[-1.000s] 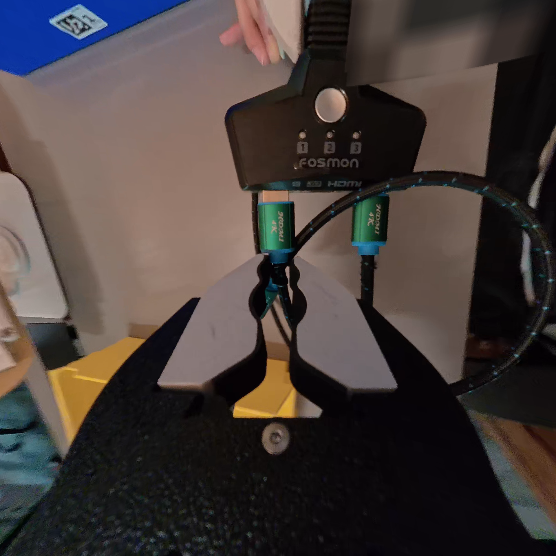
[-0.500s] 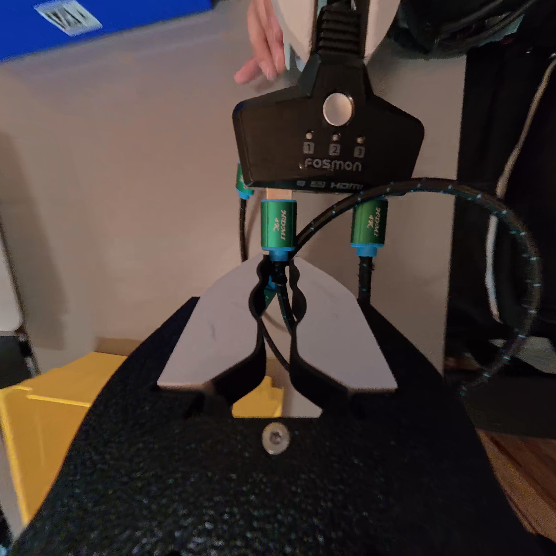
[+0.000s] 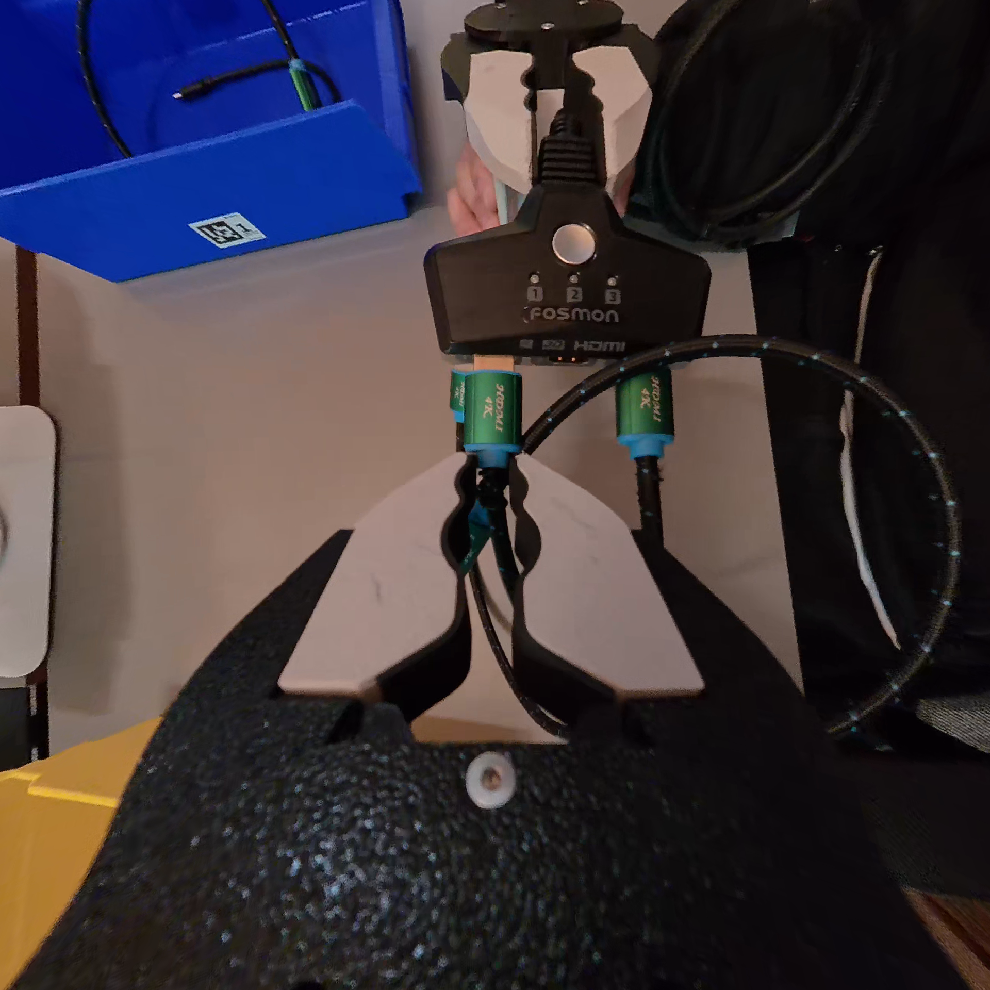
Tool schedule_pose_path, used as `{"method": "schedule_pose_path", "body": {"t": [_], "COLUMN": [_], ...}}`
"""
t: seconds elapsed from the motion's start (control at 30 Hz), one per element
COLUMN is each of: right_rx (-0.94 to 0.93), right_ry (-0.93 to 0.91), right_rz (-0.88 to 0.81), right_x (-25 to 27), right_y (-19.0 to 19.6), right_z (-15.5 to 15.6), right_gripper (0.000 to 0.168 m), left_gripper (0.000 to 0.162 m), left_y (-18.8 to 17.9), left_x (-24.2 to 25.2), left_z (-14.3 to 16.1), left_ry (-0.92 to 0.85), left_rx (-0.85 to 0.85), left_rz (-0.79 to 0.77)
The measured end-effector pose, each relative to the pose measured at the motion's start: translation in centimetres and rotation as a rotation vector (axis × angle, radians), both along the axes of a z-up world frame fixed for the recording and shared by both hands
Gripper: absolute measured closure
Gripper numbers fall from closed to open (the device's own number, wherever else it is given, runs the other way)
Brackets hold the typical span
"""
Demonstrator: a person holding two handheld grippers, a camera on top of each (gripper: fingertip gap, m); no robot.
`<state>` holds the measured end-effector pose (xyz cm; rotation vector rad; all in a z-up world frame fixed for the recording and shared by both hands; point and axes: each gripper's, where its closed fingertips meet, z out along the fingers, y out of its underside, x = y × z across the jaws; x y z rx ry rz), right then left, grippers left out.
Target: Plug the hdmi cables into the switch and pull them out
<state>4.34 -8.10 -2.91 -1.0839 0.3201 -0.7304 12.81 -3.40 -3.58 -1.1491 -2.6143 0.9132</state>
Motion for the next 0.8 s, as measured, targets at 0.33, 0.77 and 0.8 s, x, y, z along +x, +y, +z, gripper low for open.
{"method": "schedule_pose_path", "body": {"t": [0.33,0.77,0.8], "right_rx": [-0.02,0.057,0.045], "right_ry": [0.02,-0.038,-0.036], "right_rz": [-0.009,-0.012,-0.013], "right_x": [0.3,-0.1,-0.1], "right_y": [0.3,-0.4,-0.2], "right_z": [-0.5,0.5,0.4], "right_gripper": [0.145,0.144,0.144], "left_gripper": [0.153,0.153,0.153], "left_y": [-0.1,-1.2,-1.0], "left_x": [0.7,0.2,0.2], "left_z": [-1.1,0.7,0.6], "left_ry": [-0.039,0.158,0.148], "left_rx": [0.013,-0.097,-0.094], "left_rz": [0.065,0.074,0.059]}}
